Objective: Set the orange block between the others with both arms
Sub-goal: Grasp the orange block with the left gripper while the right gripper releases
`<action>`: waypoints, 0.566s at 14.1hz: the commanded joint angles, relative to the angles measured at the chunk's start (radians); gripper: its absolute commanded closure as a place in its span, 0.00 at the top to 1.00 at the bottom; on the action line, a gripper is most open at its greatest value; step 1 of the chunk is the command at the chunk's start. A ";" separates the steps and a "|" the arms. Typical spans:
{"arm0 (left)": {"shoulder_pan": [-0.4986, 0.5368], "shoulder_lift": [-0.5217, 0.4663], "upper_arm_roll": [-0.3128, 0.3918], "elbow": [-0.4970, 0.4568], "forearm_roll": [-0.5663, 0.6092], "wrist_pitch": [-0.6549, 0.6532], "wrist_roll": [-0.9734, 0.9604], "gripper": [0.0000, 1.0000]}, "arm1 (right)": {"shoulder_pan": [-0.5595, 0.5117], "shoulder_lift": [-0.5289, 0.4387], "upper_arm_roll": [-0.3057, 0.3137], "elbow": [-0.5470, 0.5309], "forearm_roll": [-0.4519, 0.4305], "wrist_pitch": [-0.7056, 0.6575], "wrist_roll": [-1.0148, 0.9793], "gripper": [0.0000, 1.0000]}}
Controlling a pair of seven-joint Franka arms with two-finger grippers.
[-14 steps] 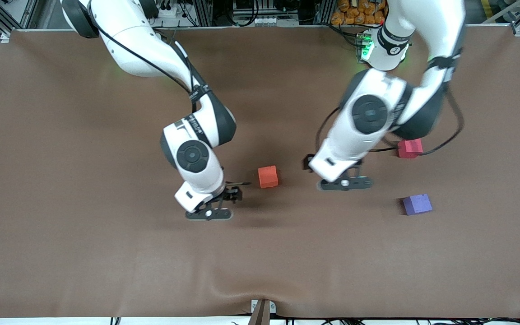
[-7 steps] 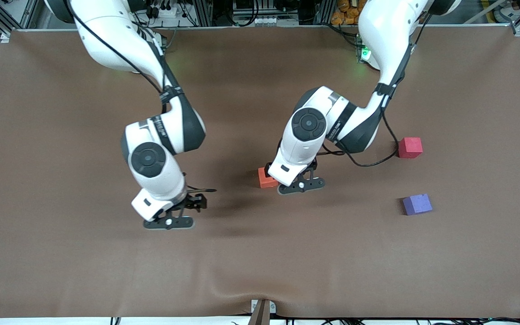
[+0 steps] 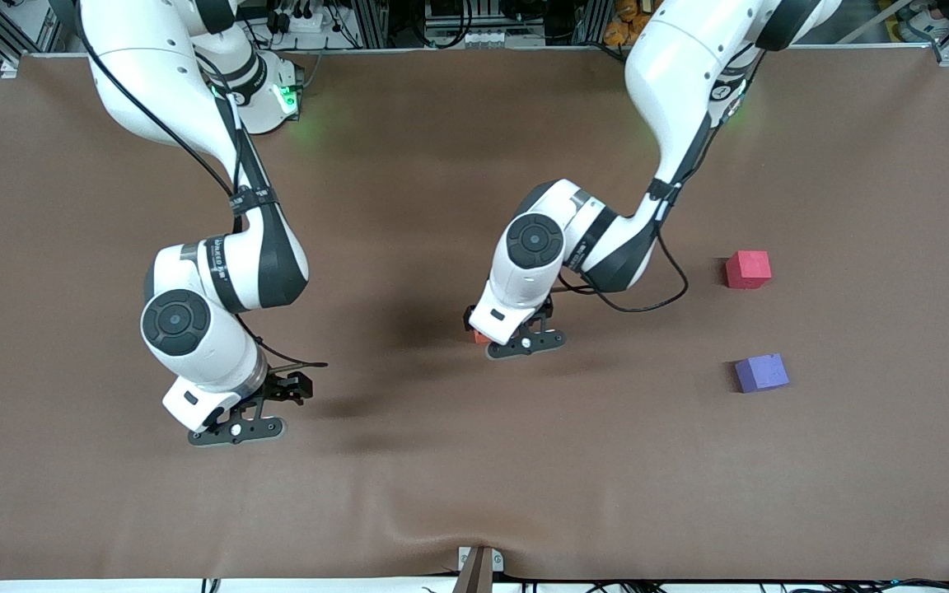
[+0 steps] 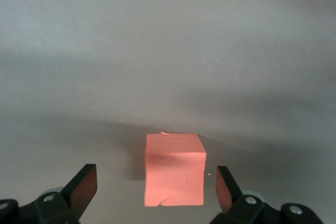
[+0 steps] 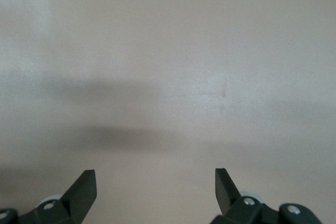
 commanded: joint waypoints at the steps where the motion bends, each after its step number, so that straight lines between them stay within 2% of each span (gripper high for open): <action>1: -0.017 0.038 0.004 0.031 -0.008 0.028 -0.027 1.00 | -0.033 -0.057 0.016 -0.067 0.000 0.003 -0.051 1.00; 4: -0.024 0.047 0.004 0.026 -0.005 0.033 -0.021 1.00 | -0.127 -0.138 0.018 -0.148 0.008 0.005 -0.171 1.00; 8: -0.026 0.054 0.004 0.017 -0.024 0.033 -0.020 1.00 | -0.237 -0.313 0.019 -0.303 0.008 0.003 -0.282 1.00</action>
